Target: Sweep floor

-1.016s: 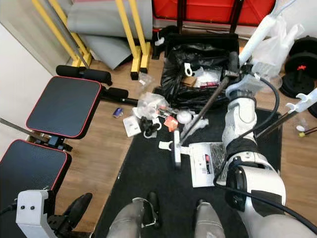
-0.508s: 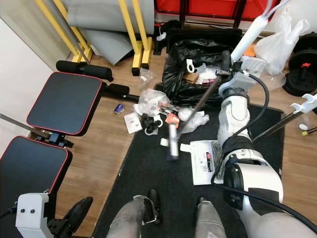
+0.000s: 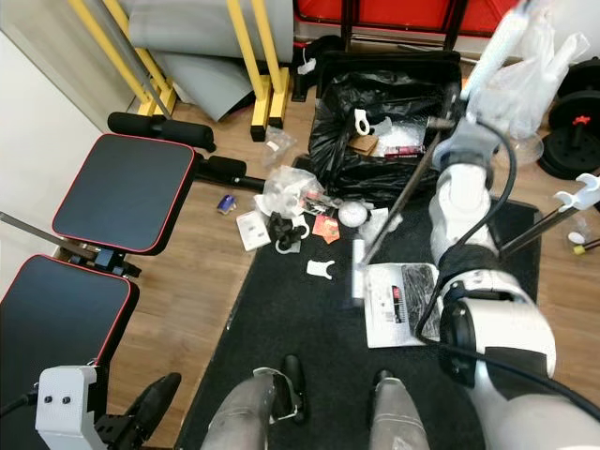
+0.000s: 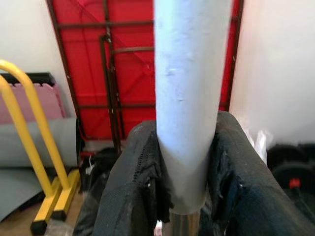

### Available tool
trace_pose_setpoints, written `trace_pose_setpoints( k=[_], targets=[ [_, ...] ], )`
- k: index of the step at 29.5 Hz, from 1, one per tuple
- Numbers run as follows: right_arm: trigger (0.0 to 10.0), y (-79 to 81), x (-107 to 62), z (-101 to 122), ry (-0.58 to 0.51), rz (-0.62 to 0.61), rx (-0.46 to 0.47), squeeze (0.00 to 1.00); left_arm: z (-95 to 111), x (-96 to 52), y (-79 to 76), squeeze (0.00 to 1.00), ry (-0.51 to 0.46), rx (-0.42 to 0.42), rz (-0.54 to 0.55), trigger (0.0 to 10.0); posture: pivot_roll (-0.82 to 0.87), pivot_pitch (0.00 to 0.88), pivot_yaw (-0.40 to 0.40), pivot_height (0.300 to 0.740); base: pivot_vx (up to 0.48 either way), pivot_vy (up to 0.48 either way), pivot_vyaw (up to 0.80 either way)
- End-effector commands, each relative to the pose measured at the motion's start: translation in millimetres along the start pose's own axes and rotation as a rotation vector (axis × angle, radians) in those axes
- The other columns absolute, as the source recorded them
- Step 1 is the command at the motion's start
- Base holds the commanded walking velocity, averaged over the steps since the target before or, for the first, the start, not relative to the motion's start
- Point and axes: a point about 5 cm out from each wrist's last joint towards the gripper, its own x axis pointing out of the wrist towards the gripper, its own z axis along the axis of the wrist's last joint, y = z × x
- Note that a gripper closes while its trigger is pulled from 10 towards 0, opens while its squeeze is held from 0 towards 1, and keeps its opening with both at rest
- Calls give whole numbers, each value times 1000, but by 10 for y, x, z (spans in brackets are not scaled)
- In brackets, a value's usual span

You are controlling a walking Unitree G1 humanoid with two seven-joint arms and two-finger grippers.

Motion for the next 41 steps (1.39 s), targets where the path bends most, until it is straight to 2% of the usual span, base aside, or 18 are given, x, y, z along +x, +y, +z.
trace_pose_setpoints(
  k=[1,7,9,10,12,16,21,22,24,25,26,28,35,36,38,39,40,41],
  targets=[
    [10000,72,83,154,-49,36,6,0,-98,-8,22,0,46,-7,24,10000,37,413,14,740,0,0,0],
    [10000,219,174,334,-94,78,65,0,-110,19,15,0,41,-11,22,10000,30,406,10,740,0,0,0],
    [10000,341,190,394,-101,117,127,0,-114,31,15,0,38,-12,23,10000,29,405,9,740,0,0,0],
    [10000,341,190,394,-101,117,127,0,-114,31,15,0,38,-12,23,10000,29,405,9,740,0,0,0],
    [10000,462,190,419,-80,159,238,0,-121,47,18,0,36,-12,25,10000,24,399,5,740,0,0,0],
    [10000,525,186,421,-59,190,310,0,-132,62,24,0,35,-12,27,10000,19,389,-1,740,0,0,0],
    [10000,735,147,308,119,317,403,0,-146,151,89,0,9,-7,47,10000,2,347,-19,740,0,0,0],
    [10000,800,118,258,181,357,388,0,-137,192,107,0,-5,-5,53,10000,-4,319,-27,740,0,0,0],
    [10000,800,118,258,181,357,388,0,-137,192,107,0,-5,-5,53,10000,-4,319,-27,740,0,0,0],
    [10000,860,70,252,203,424,385,0,-114,239,125,0,-27,-5,58,10000,-8,298,-33,740,0,0,0],
    [10000,860,70,252,203,424,385,0,-114,239,125,0,-27,-5,58,10000,-8,298,-33,740,0,0,0],
    [10000,888,-2,323,177,520,336,0,-53,345,167,0,-70,-6,69,10000,-21,254,-39,740,0,0,0],
    [10000,891,-64,437,129,598,305,0,-2,466,211,0,-104,5,76,10000,-28,209,-37,740,0,0,0],
    [10000,1005,-301,418,117,779,228,0,34,577,259,0,-129,16,85,10000,-32,155,-36,740,0,0,0],
    [10000,1005,-301,418,117,779,228,0,34,577,259,0,-129,16,85,10000,-32,155,-36,740,0,0,0],
    [10000,1044,-413,407,126,854,224,0,49,610,273,0,-138,18,88,10000,-32,155,-36,740,0,0,0],
    [10000,1044,-413,407,126,854,224,0,49,610,273,0,-138,18,88,10000,-32,155,-36,740,0,0,0],
    [10000,1082,-602,350,165,939,217,0,81,682,290,0,-157,21,88,10000,-33,124,-33,740,0,0,800]
  ],
)
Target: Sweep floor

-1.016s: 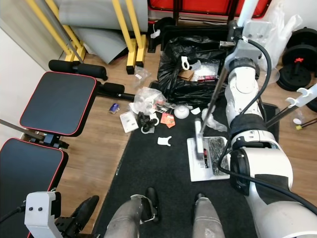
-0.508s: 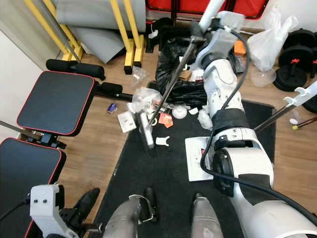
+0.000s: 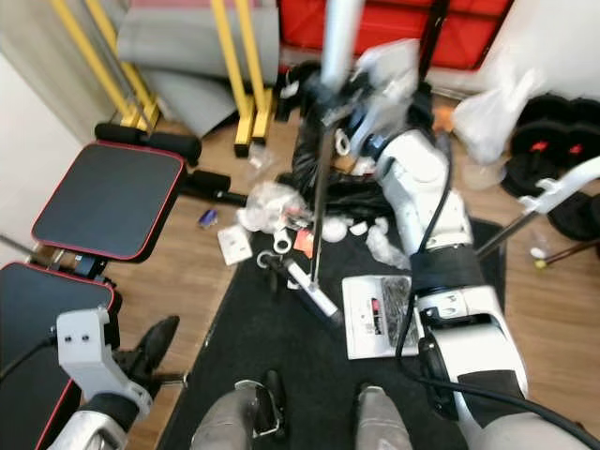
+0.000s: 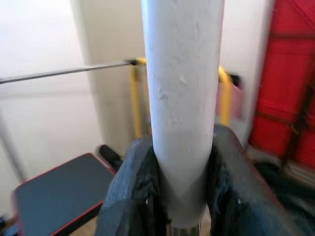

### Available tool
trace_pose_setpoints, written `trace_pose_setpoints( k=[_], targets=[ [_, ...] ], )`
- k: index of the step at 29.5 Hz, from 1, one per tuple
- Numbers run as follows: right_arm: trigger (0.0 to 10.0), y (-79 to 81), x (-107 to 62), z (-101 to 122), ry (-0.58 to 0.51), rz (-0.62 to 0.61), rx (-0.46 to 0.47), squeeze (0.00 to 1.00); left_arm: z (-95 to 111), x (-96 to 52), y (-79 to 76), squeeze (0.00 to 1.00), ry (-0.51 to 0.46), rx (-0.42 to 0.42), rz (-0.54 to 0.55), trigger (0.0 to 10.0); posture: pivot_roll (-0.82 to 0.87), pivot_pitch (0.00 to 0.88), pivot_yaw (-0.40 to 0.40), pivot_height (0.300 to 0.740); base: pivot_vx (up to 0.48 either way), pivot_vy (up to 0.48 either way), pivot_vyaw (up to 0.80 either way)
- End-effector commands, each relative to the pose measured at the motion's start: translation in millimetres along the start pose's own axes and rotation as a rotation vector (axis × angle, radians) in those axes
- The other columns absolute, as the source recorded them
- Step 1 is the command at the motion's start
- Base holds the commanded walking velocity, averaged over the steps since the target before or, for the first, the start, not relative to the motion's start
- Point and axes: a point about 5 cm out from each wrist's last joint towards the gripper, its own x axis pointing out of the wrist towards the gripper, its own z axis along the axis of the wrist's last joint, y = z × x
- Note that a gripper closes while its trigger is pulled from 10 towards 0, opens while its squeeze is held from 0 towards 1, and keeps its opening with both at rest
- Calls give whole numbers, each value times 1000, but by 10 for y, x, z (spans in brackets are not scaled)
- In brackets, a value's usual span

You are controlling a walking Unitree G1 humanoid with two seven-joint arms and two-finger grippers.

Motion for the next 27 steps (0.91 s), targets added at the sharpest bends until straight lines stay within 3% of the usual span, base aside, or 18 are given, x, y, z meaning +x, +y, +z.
trace_pose_setpoints(
  k=[1,9,10,11,12,14,15,24,27],
  targets=[
    [10000,182,-1,29,-7,107,11,0,-72,-10,67,0,27,9,35,10000,-33,124,-33,740,0,0,800],
    [10000,376,-147,-75,22,191,25,0,-81,97,87,0,10,11,37,10000,-29,91,-27,740,0,0,800],
    [8078,408,-181,-108,33,208,31,0,-97,112,94,0,12,13,39,10000,-26,80,-27,740,0,0,800],
    [8078,408,-181,-108,33,208,31,0,-97,112,94,0,12,13,39,10000,-26,80,-27,740,0,0,800],
    [0,433,-218,-145,44,224,37,0,-113,121,102,0,16,17,40,10000,-25,73,-26,740,0,0,800],
    [0,448,-259,-196,61,227,44,0,-141,120,120,0,25,23,44,10000,-22,56,-22,740,0,0,800],
    [10000,458,-292,-237,77,223,44,0,-169,123,142,0,33,27,48,10000,-18,42,-18,740,0,0,800],
    [10000,414,-364,-428,153,131,15,0,-354,76,271,0,85,37,86,10000,-12,20,-11,740,0,0,799],
    [10000,349,-408,-536,203,45,12,0,-387,67,283,0,92,42,96,10000,-11,15,-12,740,281,0,0]
  ],
)
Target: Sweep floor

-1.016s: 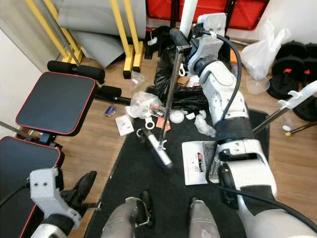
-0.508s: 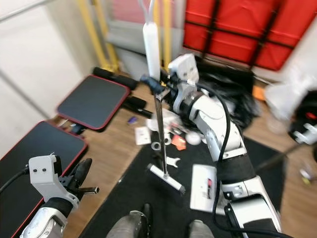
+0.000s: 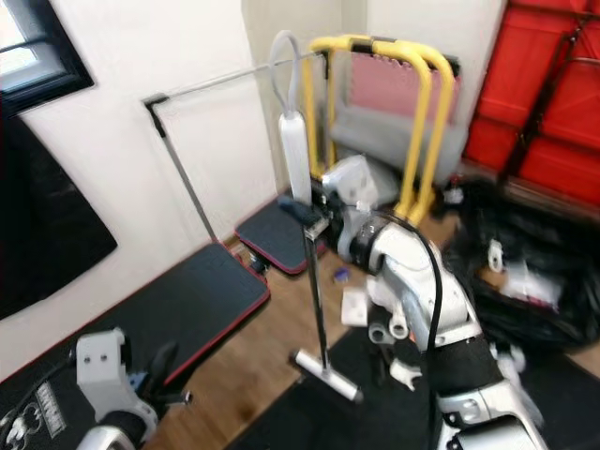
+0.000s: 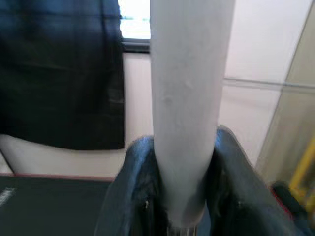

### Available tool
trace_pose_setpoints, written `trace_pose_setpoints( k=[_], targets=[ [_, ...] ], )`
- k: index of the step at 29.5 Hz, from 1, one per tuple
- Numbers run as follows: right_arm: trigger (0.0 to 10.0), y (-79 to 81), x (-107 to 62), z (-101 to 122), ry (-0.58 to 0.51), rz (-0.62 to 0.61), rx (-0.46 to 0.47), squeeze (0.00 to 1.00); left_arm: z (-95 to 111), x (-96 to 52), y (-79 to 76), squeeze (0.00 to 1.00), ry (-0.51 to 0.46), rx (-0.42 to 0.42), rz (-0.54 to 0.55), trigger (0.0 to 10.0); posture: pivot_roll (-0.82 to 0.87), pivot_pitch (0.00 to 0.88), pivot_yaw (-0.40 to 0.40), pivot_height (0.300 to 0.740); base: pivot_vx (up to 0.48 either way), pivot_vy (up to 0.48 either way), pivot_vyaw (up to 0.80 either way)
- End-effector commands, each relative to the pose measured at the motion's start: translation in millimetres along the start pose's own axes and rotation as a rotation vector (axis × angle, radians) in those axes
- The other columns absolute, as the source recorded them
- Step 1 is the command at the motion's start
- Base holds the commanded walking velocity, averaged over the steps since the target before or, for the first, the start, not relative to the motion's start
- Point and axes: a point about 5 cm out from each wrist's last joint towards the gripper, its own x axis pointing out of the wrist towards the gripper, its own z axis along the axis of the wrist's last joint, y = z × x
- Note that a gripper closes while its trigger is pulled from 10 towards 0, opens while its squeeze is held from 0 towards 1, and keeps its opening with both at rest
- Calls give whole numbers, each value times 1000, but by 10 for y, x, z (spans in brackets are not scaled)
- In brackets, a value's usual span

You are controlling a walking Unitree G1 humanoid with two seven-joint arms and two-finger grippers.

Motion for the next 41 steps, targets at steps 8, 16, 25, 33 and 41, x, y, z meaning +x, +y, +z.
trace_pose_setpoints(
  k=[8,16,25,33,41],
  targets=[
    [10000,-301,-157,-229,119,-236,-7,0,-59,5,0,0,6,8,-19,10000,-14,0,-12,740,353,0,63],
    [10000,-364,-180,-268,112,-303,21,0,-81,38,-42,0,-4,0,-37,10000,-21,0,-13,740,406,0,227],
    [10000,-11,-154,-332,141,-38,63,0,-205,21,61,0,24,-2,-1,10000,-26,0,-20,740,413,0,356],
    [10000,5,-153,-361,152,-35,75,0,-551,-80,296,0,161,-24,70,10000,-34,0,-14,740,156,0,800],
    [10000,-73,-136,-402,178,-127,61,0,-968,-297,473,0,321,-31,128,10000,-39,4,-8,740,0,0,272]
  ],
)
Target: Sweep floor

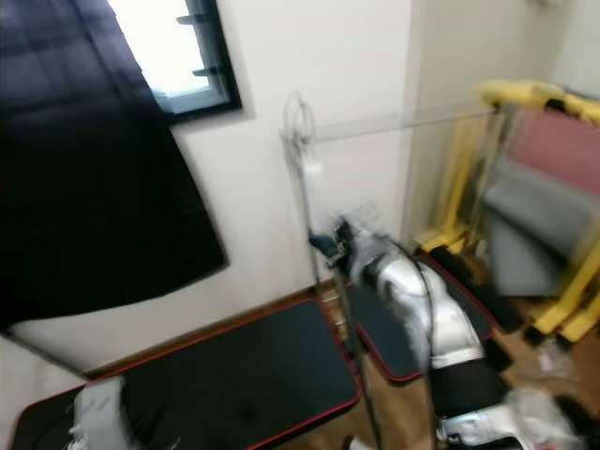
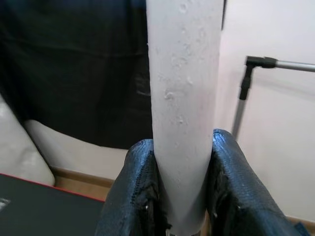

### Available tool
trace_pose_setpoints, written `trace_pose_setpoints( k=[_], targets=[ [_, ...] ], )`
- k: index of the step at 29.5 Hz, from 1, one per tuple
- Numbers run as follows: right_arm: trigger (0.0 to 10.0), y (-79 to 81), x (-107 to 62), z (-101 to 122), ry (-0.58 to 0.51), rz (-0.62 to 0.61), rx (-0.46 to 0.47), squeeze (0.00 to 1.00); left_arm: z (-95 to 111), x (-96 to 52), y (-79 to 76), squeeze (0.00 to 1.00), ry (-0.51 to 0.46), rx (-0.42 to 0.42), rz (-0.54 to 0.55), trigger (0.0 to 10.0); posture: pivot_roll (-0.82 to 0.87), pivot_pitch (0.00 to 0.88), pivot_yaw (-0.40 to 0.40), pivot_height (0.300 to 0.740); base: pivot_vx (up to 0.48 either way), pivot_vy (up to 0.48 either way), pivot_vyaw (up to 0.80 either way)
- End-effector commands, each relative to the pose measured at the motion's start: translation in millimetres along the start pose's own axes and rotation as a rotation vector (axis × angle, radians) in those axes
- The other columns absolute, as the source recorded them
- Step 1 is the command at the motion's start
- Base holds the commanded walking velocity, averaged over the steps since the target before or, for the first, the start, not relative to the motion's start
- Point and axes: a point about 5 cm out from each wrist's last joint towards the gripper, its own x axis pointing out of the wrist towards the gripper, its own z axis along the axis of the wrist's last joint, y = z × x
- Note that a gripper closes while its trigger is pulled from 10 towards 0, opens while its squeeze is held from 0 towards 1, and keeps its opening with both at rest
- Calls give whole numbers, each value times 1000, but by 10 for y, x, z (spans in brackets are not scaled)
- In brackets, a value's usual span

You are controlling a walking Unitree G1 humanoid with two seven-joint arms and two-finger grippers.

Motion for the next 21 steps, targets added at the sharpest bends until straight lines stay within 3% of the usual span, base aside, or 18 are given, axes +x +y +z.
trace_pose_setpoints(
  k=[1,7,10,21],
  targets=[
    [10000,-33,21,42,-14,-40,-15,0,-107,-40,52,0,37,9,-26,10000,-36,10,-9,740,0,0,0],
    [10000,-116,35,38,-16,-134,-13,0,-343,-149,104,0,111,2,-13,10000,-32,20,-7,740,0,0,0],
    [10000,-184,68,118,-72,-232,-21,0,-467,-207,119,0,141,-1,-12,10000,-29,29,-6,740,0,0,0],
    [10000,-208,197,193,-127,-307,-71,0,-468,-228,111,0,119,1,-21,10000,-14,51,-10,740,0,0,0]
  ],
)
